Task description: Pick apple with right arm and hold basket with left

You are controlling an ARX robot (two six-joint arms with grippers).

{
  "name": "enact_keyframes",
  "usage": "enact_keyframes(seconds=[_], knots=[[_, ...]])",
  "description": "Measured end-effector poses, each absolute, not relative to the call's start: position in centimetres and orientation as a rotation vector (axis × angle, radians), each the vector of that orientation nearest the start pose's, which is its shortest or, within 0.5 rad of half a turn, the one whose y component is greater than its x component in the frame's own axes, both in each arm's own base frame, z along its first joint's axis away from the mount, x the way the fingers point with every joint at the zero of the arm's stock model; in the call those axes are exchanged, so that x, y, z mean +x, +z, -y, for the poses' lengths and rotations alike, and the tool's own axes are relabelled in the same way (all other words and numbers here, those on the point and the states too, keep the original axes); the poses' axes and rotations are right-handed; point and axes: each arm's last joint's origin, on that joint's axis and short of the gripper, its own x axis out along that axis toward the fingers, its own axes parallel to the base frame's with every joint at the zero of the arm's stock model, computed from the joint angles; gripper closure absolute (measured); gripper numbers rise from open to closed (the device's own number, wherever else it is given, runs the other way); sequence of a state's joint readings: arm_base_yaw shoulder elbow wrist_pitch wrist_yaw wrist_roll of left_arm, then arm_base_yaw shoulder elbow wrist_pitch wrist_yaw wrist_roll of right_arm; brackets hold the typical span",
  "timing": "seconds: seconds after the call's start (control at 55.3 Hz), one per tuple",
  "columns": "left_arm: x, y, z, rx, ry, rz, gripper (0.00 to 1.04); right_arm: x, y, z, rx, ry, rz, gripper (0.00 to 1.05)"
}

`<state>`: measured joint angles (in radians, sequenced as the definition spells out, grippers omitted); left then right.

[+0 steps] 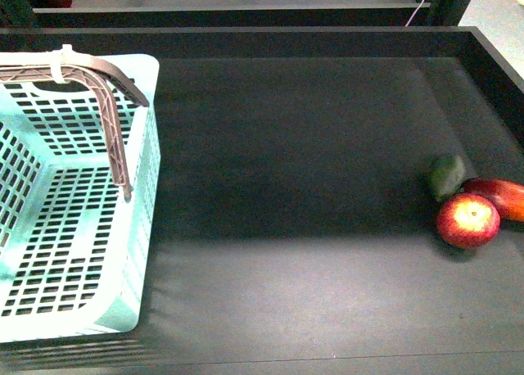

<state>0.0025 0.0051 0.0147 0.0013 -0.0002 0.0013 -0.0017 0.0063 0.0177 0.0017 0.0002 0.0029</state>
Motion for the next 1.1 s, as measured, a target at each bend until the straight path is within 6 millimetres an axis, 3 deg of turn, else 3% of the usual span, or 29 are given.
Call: enact_keyframes(seconds=[0.905,0.959,1.013,1.104], knots=[[9.7,16.8,0.0,0.001,0.003,0.011,0.07,9.7,16.9,0.0,0.003,-0.002,0.013,0.09],[9.7,16.7,0.0,0.004,-0.017,-0.094,0.07,9.7,16.9,0.0,0.003,-0.002,0.013,0.09],[9.8,16.6,0.0,-0.003,-0.027,-0.316,0.07,9.7,16.9,0.0,0.003,-0.002,0.013,0.09],[10.0,15.8,-0.1,-0.024,-0.037,-0.474,0.07,9.7,16.9,0.0,0.003,-0.002,0.014,0.09]])
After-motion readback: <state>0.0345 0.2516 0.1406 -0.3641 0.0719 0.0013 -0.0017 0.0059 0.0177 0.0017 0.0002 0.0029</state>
